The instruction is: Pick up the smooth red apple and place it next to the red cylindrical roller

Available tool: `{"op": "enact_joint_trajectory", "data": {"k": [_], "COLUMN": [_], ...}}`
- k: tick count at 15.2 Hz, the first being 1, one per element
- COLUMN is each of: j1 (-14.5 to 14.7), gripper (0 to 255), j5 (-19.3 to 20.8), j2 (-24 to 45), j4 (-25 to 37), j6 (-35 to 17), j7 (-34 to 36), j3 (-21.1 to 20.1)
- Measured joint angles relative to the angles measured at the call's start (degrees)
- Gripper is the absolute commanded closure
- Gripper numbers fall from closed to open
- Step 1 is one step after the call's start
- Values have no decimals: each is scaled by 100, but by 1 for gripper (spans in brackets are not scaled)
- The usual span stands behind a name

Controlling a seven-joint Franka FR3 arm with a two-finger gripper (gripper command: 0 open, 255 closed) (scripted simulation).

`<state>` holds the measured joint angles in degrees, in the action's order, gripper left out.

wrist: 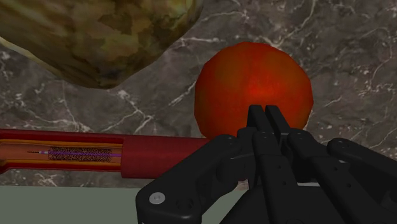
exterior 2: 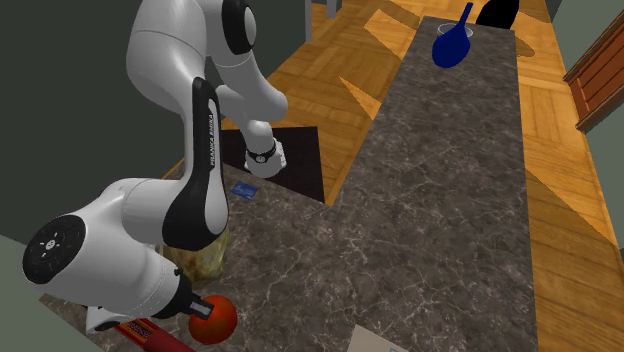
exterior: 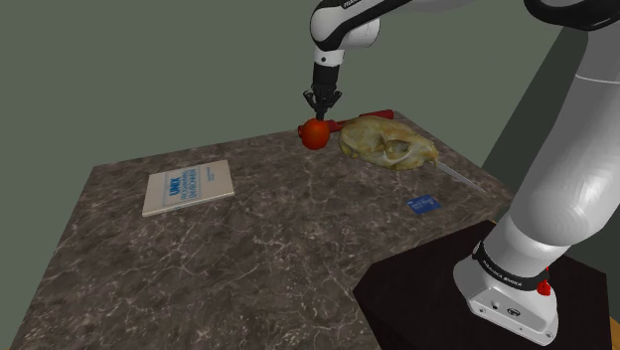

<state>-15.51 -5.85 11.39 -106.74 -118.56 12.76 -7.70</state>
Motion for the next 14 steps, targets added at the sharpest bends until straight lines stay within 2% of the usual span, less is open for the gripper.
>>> {"op": "enact_joint_trajectory", "data": {"k": [2,3,9,14], "j1": [0,0,0,-32], "gripper": [255,0,0,0], "j5": [0,0,0,0], "j2": [1,1,0,-170], "j4": [-2,-2,-1,416], "j6": [-3,-3,-4,576], "j7": [0,0,-1,10], "j3": [0,0,0,16]}}
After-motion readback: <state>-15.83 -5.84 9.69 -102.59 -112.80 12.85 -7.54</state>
